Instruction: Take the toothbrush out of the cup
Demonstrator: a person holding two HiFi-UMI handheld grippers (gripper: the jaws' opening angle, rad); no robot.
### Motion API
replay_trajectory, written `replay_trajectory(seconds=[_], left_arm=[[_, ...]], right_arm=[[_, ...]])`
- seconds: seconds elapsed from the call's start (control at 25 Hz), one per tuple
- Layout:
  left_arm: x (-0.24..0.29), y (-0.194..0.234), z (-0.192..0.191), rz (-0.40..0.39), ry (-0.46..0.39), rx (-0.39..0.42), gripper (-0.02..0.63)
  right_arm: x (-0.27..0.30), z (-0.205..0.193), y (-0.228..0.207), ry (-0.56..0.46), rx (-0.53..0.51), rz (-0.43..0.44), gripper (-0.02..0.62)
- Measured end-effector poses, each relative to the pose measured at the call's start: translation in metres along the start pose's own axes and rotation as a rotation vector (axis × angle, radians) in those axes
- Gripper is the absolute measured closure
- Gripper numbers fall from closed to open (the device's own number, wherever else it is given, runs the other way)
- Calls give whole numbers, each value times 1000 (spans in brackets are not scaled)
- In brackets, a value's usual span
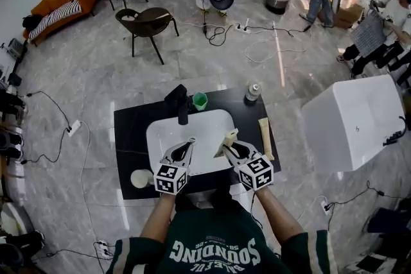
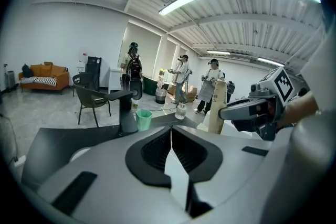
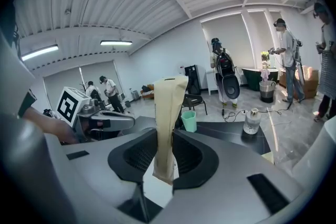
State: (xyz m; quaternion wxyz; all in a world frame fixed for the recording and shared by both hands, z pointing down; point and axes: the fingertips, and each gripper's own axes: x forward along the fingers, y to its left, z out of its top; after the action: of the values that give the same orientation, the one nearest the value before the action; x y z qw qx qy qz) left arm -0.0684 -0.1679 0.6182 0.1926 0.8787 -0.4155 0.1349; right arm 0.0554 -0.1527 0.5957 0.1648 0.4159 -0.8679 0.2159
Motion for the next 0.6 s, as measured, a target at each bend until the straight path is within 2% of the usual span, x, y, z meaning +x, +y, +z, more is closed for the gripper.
replay_trajectory(seconds=[0.32,0.6], left_arm=[[38,-37,1,6,16,3,594],[54,-52,11,13,16,2,594]], right_arm=[[-29,-16,-48,17,29,0,491],[-53,-35,-79,90,50,-20,491]])
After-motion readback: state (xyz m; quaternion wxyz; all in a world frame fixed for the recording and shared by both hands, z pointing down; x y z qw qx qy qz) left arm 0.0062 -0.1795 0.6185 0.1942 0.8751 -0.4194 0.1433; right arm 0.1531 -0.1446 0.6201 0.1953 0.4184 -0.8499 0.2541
